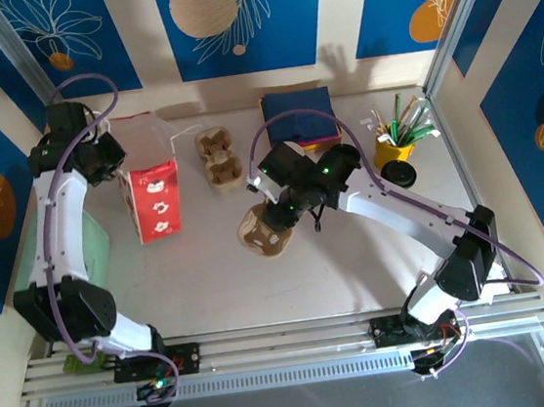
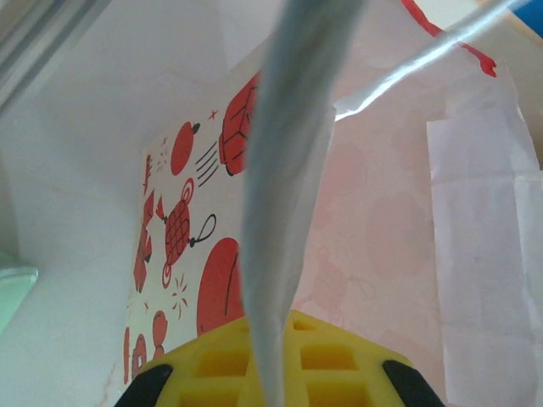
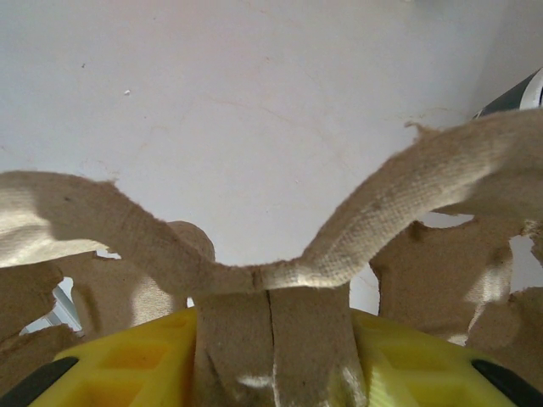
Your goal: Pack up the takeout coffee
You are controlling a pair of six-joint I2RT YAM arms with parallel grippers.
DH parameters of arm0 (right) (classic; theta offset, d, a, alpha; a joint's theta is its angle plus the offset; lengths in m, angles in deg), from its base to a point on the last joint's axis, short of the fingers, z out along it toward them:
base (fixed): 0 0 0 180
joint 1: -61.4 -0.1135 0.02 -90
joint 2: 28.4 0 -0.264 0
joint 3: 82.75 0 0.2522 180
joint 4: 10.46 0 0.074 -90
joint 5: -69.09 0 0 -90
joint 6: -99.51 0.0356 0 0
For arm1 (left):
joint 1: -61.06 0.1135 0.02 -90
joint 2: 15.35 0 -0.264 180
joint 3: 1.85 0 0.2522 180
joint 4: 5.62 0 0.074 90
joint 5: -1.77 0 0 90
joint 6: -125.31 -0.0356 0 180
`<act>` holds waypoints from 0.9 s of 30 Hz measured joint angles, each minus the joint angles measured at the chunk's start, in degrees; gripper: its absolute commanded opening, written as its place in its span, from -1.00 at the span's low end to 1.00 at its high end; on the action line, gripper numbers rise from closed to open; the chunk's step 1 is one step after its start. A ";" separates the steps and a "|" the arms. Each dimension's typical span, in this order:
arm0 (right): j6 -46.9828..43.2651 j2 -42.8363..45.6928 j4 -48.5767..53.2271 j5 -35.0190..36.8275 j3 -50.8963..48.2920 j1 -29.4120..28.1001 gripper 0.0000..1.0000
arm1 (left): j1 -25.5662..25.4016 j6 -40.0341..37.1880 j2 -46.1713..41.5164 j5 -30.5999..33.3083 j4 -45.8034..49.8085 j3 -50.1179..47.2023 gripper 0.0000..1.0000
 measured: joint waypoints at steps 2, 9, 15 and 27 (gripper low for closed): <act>0.04 0.63 0.55 0.00 0.37 -0.17 -0.19 | 0.00 0.07 -3.02 -1.25 0.35 -2.56 -1.00; 0.37 2.58 2.14 0.20 1.20 -0.39 -0.19 | -0.63 0.74 -13.22 -5.29 2.34 -9.44 -1.00; 0.59 4.44 3.76 0.20 2.16 -0.66 -0.19 | -5.03 2.97 -19.71 -7.37 3.45 -12.92 -1.00; 0.57 10.14 8.83 3.58 4.59 -0.68 -0.19 | -16.28 10.25 -27.63 -9.62 3.80 -19.65 -1.00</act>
